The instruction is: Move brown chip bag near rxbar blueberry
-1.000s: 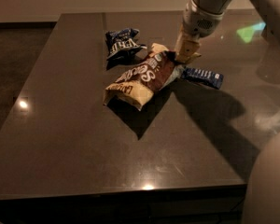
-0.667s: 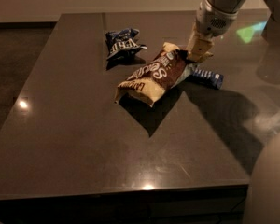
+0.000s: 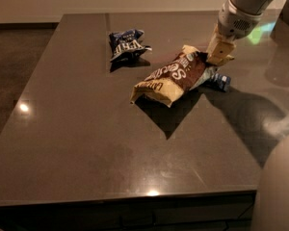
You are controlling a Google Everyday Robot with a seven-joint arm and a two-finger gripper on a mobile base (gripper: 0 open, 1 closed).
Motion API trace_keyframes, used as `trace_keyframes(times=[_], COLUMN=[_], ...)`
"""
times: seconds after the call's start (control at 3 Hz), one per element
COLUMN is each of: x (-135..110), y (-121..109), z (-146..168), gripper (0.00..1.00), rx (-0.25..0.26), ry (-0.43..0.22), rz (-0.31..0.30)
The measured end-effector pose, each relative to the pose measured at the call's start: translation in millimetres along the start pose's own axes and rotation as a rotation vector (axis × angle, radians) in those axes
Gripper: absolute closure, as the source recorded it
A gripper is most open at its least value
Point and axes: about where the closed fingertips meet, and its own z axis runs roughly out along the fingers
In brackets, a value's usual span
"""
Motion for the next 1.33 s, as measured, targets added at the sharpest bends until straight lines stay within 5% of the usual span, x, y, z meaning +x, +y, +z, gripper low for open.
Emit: trace_keyframes(times=[0.67, 1.33], x=[-3.4, -5.0], y=[-8.9, -11.8], z=[5.4, 7.8], gripper=[0.05, 0.0], rx=[0.025, 0.032], ry=[-0.013, -0.017], rz=[0.0, -0.001])
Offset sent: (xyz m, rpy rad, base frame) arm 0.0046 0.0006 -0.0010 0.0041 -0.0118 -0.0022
